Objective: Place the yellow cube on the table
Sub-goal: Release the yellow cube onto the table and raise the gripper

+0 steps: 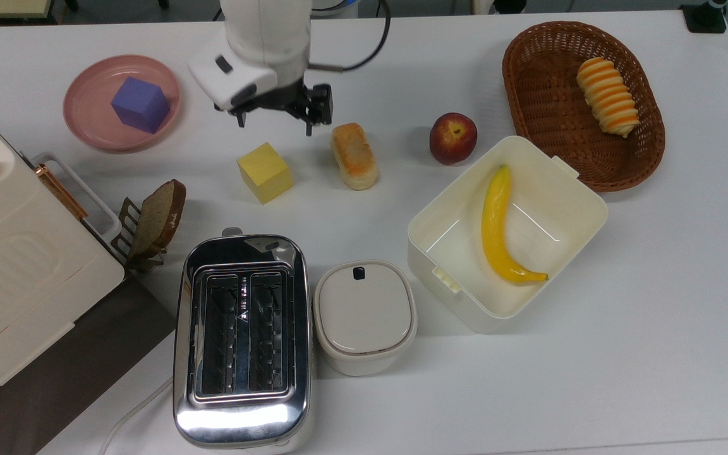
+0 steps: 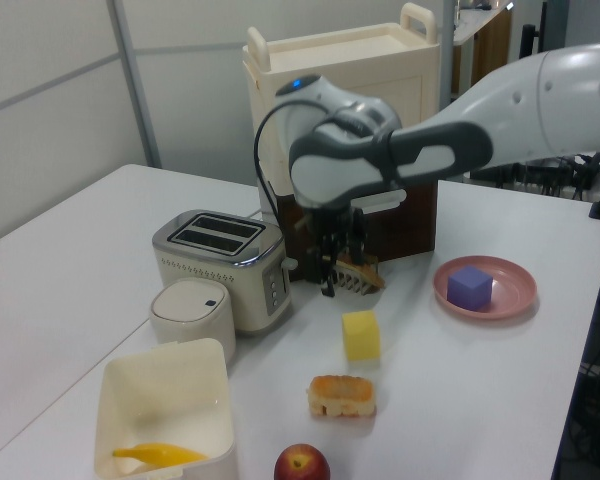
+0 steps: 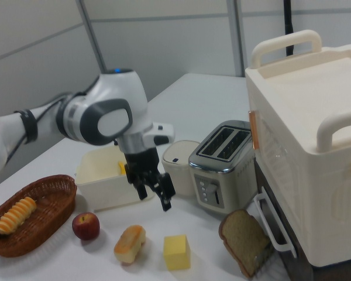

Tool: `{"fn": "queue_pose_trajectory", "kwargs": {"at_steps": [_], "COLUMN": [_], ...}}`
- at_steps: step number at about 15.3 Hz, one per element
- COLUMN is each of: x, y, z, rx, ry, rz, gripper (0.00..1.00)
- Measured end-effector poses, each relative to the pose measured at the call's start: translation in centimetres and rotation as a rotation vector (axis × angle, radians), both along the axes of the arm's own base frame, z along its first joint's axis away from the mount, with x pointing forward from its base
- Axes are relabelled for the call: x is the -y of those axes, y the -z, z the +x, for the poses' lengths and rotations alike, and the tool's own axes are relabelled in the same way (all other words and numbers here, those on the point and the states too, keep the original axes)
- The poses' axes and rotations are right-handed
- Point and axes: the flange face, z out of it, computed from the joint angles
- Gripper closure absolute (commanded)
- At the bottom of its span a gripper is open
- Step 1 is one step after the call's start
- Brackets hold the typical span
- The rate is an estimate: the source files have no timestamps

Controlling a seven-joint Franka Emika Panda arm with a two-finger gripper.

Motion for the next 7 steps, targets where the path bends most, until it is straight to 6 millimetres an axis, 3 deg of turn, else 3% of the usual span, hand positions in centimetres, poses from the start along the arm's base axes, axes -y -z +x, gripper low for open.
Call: {"fn": "queue_pose_trajectory", "kwargs": {"at_steps": [4, 7], "x": [1.0, 3.3], "y": [-4.0, -7.5], "z": [-1.2, -2.7], "rx": [0.028, 0.053], "ry": [-0.004, 0.032], "rz": [0.025, 0.041], "gripper": [0.0, 0.0]}}
